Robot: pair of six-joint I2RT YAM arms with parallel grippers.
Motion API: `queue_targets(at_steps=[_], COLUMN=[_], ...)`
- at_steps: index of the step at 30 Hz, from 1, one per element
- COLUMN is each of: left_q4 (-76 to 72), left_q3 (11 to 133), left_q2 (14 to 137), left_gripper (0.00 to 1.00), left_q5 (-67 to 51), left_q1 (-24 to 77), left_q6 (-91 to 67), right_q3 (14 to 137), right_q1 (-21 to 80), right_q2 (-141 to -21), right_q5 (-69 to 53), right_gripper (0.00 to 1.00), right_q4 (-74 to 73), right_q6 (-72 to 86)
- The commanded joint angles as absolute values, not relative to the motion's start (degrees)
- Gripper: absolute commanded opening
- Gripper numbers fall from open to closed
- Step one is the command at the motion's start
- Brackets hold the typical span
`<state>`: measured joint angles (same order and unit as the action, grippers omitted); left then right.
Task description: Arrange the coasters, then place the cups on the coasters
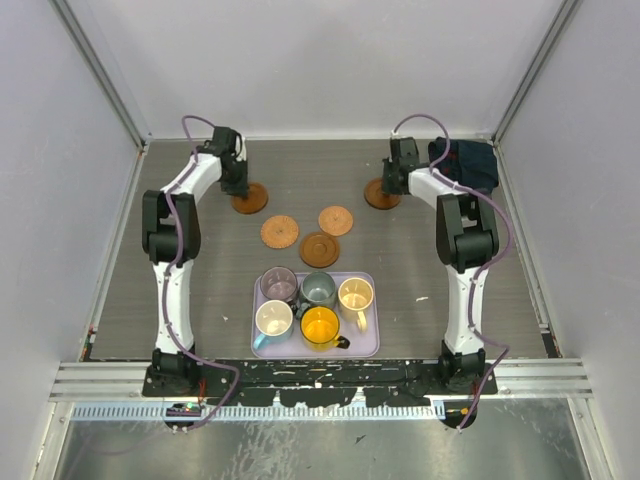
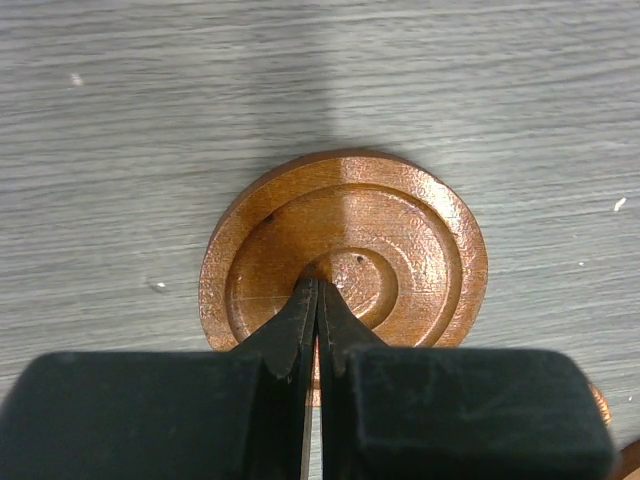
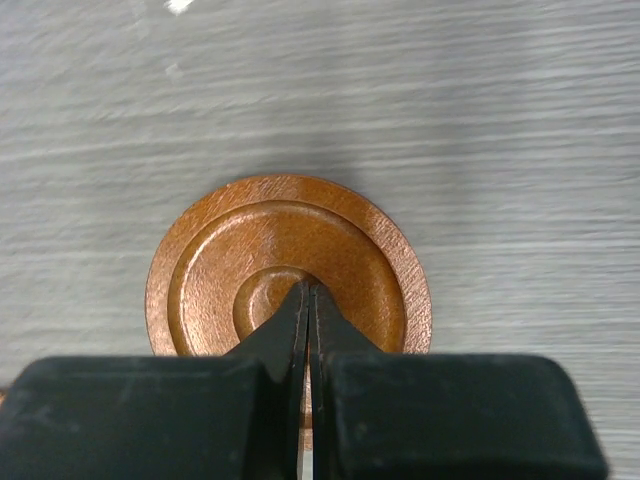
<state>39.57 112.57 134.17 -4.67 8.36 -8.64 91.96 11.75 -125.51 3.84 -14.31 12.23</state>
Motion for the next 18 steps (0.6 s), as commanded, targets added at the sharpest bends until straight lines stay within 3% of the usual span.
queue_targets(at_steps=[1,18], left_q4=[40.8,38.9], left_q3=[110.1,114.3], left_q2=[133.9,135.3], left_gripper=[0.03,0.03], left_q5=[-3.3,-3.6], left_q1=[5.4,3.6], left_q6=[-9.2,-8.8], right_q3=[95.5,92.2], right_q1=[8.1,6.9], right_q2=[-127.4,-124.2], right_q5=[5.4,6.0], right_gripper=[0.01,0.01], right_q4=[-16.0,-16.5], right_q6=[12.3,13.0])
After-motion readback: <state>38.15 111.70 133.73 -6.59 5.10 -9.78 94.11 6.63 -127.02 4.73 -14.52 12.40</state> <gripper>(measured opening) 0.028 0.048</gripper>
